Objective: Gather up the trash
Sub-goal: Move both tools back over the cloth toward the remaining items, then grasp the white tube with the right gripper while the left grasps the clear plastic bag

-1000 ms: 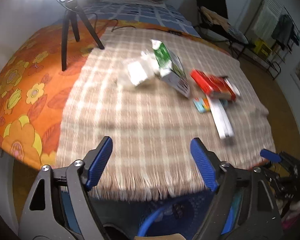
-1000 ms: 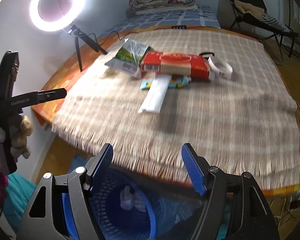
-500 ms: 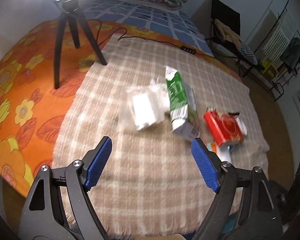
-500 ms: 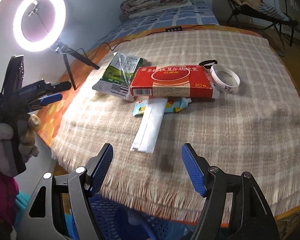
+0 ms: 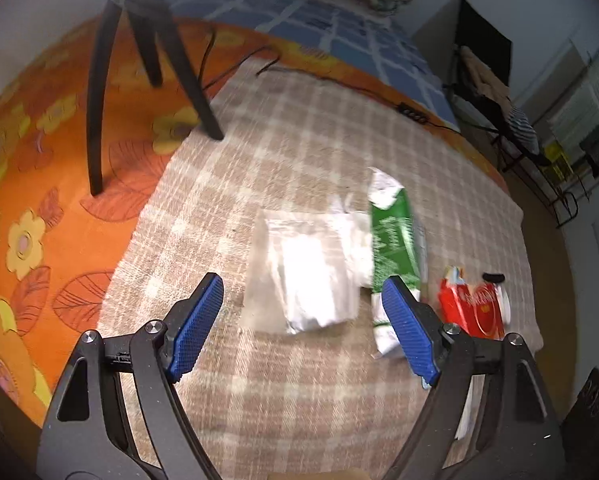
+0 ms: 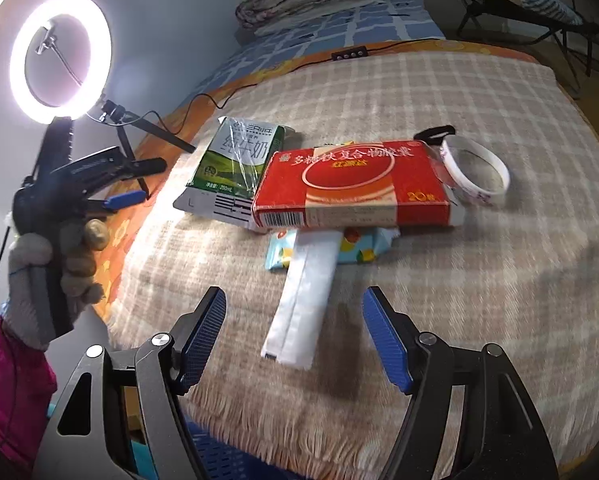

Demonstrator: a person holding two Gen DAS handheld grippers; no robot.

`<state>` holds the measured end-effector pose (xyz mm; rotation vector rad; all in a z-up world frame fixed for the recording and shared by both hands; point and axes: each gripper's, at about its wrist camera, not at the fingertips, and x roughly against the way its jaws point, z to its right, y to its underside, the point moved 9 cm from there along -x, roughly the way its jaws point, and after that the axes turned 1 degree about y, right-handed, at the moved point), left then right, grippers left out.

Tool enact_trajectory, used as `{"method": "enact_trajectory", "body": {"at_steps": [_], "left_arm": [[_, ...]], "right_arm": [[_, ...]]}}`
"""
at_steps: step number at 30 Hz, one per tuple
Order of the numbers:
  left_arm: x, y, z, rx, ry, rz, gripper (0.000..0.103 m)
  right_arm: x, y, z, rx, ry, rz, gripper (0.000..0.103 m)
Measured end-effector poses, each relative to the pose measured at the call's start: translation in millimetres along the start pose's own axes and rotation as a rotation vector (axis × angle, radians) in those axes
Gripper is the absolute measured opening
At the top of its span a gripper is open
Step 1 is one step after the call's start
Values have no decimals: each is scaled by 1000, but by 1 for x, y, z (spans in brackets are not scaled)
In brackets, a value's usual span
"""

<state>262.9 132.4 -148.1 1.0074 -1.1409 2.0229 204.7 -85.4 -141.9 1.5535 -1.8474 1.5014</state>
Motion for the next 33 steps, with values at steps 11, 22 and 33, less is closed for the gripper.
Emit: {"method": "enact_trajectory", "body": {"at_steps": [11, 22, 33], "left_arm": [[-45, 5, 4, 14, -1, -103, 84], [-62, 8, 5, -23, -41, -86, 81], [-56, 1, -3, -33, -49, -53, 18]], "right_arm": [[-29, -7, -6, 34, 25, -35, 70], [-49, -7, -8, 79, 74, -71, 58], [-48, -1, -7, 105, 79, -87, 10]]}}
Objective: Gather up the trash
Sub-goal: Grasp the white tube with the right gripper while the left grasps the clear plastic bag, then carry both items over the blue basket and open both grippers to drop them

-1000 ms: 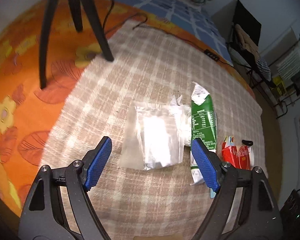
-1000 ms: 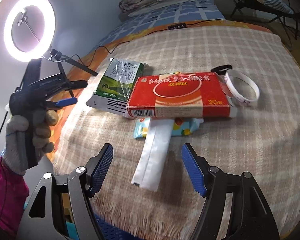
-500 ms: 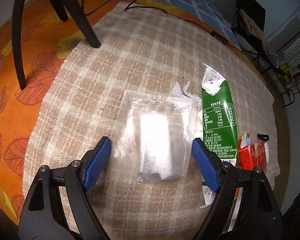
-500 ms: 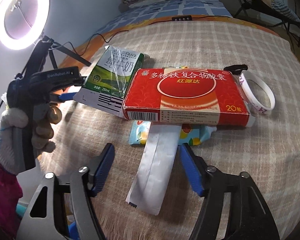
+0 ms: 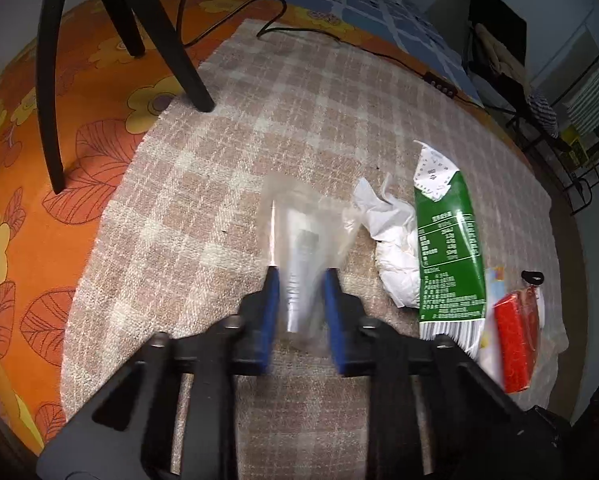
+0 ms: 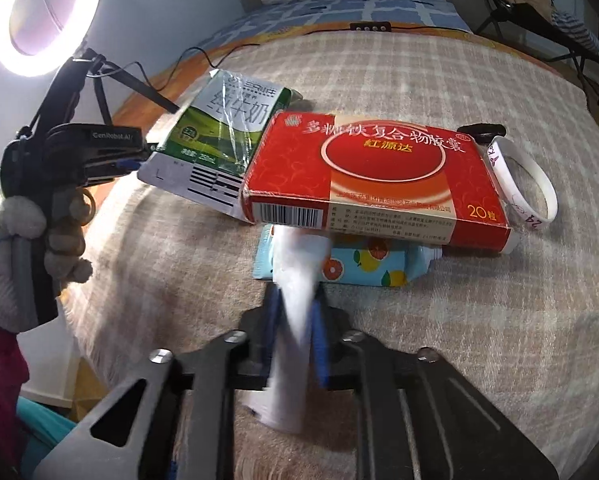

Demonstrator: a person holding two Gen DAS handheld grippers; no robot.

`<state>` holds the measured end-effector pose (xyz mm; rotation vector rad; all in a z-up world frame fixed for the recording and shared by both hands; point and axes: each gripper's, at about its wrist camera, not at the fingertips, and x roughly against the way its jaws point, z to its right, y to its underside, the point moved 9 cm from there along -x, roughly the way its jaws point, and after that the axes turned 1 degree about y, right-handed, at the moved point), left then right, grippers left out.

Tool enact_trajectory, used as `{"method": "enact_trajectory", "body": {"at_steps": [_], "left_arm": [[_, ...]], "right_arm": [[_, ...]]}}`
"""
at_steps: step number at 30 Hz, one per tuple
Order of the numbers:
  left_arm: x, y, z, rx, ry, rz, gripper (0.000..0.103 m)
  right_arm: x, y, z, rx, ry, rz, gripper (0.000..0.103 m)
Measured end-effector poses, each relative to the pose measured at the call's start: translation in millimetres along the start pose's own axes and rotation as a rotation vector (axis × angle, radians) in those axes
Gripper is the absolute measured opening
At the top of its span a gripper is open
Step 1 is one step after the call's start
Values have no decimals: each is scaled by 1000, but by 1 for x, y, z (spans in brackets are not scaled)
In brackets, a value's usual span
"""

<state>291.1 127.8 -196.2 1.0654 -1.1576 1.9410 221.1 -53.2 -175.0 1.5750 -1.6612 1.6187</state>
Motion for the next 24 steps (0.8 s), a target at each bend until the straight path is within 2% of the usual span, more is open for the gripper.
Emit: {"method": "enact_trajectory", "body": {"at_steps": [2, 12, 24], "left_arm": [[4, -1, -2, -4, 0, 9, 15], [30, 1, -11, -3, 8, 53, 14], [91, 18, -23, 0, 60, 118, 13]], "right_arm": [[2, 1, -1, -4, -7, 6, 9], [23, 12, -12, -34, -98, 27, 6], [65, 38, -49, 26, -166, 55, 6]]}}
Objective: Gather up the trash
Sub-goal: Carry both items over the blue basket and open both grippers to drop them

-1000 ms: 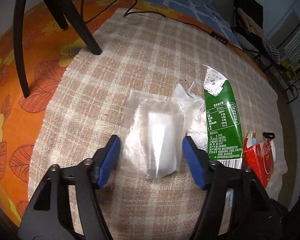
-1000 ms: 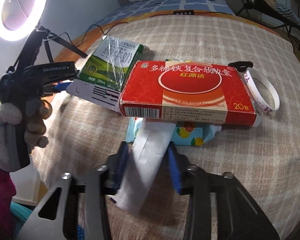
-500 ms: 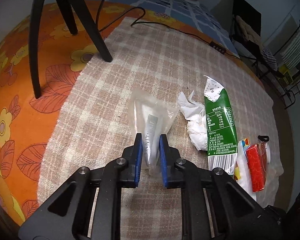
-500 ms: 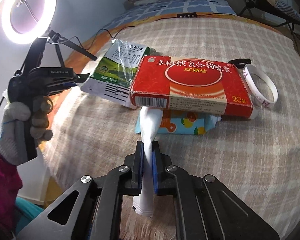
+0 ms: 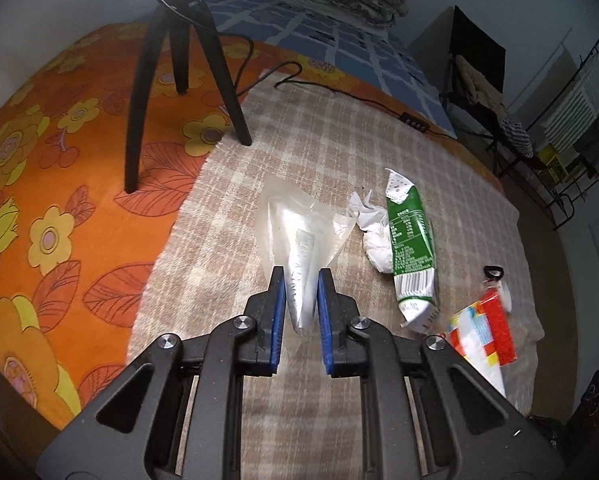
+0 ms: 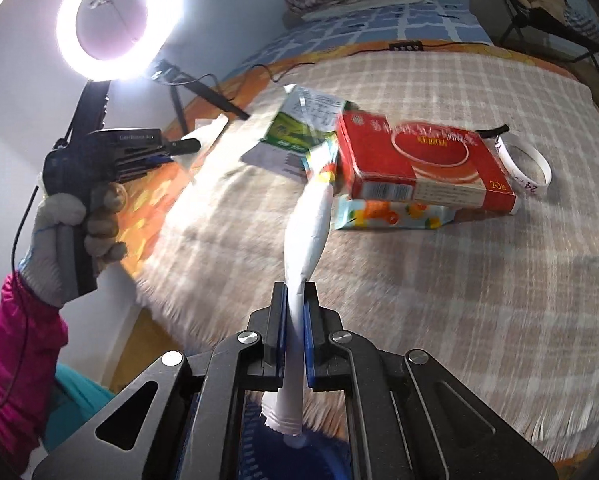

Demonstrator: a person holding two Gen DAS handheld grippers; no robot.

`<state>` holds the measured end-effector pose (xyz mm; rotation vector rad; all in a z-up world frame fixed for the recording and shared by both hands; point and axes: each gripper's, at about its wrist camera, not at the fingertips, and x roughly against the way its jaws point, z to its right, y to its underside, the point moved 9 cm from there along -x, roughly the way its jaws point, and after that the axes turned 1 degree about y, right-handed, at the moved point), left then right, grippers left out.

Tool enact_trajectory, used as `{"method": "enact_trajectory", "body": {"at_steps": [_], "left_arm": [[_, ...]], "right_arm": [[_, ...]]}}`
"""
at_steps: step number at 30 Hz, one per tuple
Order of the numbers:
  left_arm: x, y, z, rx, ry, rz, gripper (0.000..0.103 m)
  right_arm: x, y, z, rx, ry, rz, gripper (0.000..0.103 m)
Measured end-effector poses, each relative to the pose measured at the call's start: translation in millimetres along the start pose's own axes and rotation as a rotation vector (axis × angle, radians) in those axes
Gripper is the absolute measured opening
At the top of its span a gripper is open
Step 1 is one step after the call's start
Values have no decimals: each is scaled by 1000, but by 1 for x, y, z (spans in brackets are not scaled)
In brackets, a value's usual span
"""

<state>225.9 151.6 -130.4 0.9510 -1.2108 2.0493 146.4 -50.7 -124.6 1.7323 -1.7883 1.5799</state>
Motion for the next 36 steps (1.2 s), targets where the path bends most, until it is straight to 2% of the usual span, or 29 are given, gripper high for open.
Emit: {"method": "enact_trajectory", "body": {"at_steps": [7, 18, 25, 36], "left_arm": [[45, 24, 4, -30, 46, 29, 14], [98, 120, 31, -162, 112, -15, 14], [111, 182, 37, -197, 142, -84, 14], [123, 246, 58, -268, 189, -156, 14]], "right_arm": [[26, 20, -22, 44, -30, 14, 6], [60, 84, -44, 136, -51, -37, 6], [68, 137, -55, 188, -63, -100, 6], [54, 203, -71, 260, -105, -229, 6]]}}
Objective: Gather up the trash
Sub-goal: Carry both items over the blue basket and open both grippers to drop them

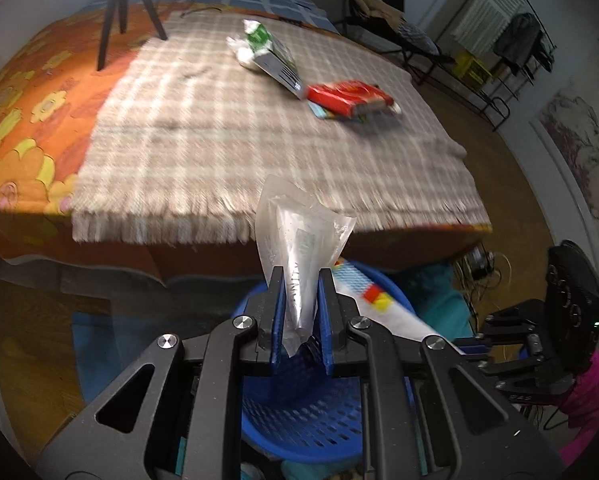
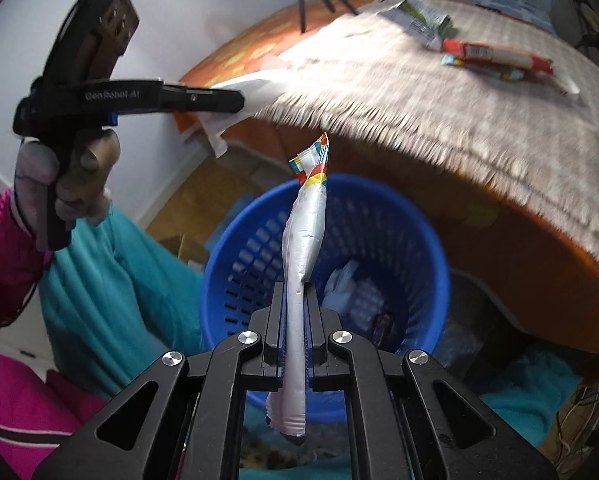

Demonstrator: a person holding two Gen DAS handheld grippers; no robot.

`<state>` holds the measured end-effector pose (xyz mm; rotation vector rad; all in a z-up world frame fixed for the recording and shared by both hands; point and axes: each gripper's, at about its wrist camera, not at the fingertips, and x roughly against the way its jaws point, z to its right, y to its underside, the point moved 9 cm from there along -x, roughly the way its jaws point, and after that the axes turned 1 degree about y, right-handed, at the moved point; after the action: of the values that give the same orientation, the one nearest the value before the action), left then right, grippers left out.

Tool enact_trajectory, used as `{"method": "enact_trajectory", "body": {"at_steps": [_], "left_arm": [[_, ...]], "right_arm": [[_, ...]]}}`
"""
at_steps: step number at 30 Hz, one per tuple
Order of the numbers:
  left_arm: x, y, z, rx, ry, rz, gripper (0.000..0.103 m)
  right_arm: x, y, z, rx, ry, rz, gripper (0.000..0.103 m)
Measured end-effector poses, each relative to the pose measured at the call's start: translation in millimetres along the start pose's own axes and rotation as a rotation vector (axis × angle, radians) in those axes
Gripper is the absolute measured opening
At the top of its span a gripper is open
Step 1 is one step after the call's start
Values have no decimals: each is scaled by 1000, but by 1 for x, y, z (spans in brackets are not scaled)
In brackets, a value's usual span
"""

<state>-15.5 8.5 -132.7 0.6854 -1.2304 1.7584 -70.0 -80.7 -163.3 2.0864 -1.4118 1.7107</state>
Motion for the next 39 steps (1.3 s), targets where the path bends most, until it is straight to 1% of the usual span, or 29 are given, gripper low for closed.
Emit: {"method": "enact_trajectory", "body": {"at_steps": [6, 10, 13, 14, 15, 16, 17, 18, 19, 20, 21, 22, 33, 34, 35, 37, 39], "left_arm": [[-13, 24, 19, -27, 37, -60, 14], [-23, 42, 27, -32, 58, -108, 14], [-28, 50, 30, -39, 64, -131, 14], [-29, 53, 30, -45, 65, -138, 14], [-30, 55, 32, -50, 65, -144, 17], [-30, 57, 33, -55, 66, -147, 24], [-31, 58, 34, -61, 63, -149, 34], [-31, 59, 35, -65, 62, -150, 37], [-32, 60, 35, -68, 60, -153, 37], [-32, 61, 35, -71, 55, -156, 37], [-33, 61, 35, -72, 50, -158, 38], [-33, 62, 35, -71, 47, -159, 40], [-34, 58, 26, -49, 26, -155, 40], [-33, 57, 26, -47, 24, -153, 41], [-33, 56, 25, -46, 21, -150, 46], [-32, 53, 24, -44, 14, -140, 53], [-32, 50, 22, -42, 7, -135, 54]], "right_arm": [[-20, 14, -14, 40, -36, -53, 6], [-31, 21, -20, 45, -56, -78, 6], [-38, 25, -21, 45, -55, -93, 6], [-38, 26, -22, 44, -57, -94, 6], [-39, 28, -21, 43, -56, -98, 6], [-40, 28, -20, 42, -50, -100, 10], [-39, 29, -19, 40, -44, -101, 12], [-42, 28, -16, 36, -37, -103, 19], [-42, 27, -16, 33, -37, -102, 27], [-41, 27, -16, 30, -38, -98, 32], [-41, 27, -16, 29, -37, -96, 40], [-40, 27, -16, 29, -35, -92, 41], [-33, 22, -3, -15, 17, -78, 41], [-31, 21, -2, -19, 20, -76, 41], [-31, 21, 0, -24, 24, -74, 41], [-30, 18, 3, -33, 32, -68, 42], [-27, 16, 6, -38, 43, -64, 42]]}}
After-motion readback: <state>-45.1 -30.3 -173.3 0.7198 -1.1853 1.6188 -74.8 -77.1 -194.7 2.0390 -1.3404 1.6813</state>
